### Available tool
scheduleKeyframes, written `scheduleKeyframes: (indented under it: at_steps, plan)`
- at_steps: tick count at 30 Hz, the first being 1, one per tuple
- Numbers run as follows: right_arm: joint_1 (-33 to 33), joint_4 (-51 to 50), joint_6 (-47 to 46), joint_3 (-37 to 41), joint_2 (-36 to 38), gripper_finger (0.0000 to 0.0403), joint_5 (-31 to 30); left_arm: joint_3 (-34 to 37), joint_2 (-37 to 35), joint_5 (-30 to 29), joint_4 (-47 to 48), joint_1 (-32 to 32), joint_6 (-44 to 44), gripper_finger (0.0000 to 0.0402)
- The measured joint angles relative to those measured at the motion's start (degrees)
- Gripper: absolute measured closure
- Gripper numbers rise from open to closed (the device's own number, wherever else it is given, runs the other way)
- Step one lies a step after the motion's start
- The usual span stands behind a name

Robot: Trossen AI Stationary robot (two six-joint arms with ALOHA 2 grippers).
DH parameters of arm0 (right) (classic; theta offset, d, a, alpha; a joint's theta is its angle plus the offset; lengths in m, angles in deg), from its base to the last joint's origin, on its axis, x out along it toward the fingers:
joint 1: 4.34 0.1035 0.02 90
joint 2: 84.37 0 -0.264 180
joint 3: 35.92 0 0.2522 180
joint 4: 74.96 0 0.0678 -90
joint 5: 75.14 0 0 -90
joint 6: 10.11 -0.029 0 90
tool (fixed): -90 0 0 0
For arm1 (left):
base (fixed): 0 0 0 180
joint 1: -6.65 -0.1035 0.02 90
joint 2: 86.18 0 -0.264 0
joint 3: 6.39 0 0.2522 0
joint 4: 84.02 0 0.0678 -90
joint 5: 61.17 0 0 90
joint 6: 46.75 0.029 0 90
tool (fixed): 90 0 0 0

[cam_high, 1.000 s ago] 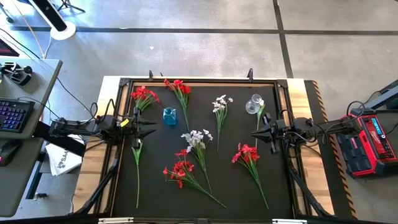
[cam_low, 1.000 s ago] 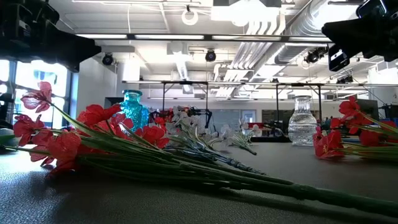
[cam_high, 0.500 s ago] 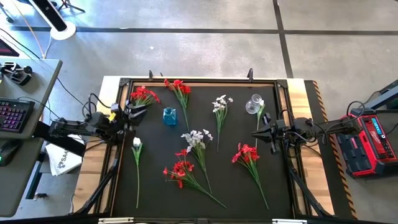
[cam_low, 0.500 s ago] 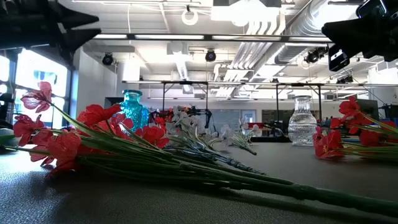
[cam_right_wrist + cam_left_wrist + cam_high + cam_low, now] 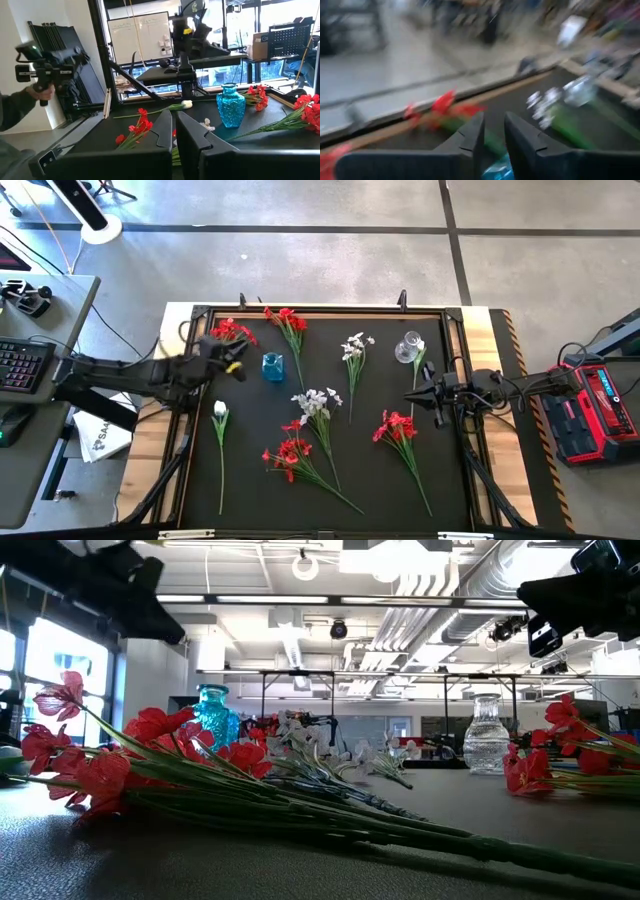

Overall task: Sort flowers into vase by color
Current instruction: Put the top left red flowers into the blue vase

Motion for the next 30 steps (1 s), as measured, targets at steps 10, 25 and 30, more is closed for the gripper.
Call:
scheduleKeyframes:
  at_steps: [10, 25, 30]
  plan:
    - [0.0, -0.18, 0.0, 0.0, 0.0, 0.0402, -0.01, -16.22, 17.06, 7.04, 32.43, -14.86, -11.56, 0.035]
    - [0.0, -0.18, 0.0, 0.0, 0.01, 0.0402, -0.01, -17.0, 30.56, 31.43, 39.03, -35.44, -6.57, 0.0183]
    - [-0.02, -0.18, 0.0, 0.0, 0.02, 0.0402, -0.01, -17.0, 38.21, 32.92, 38.43, -43.36, -1.73, 0.017]
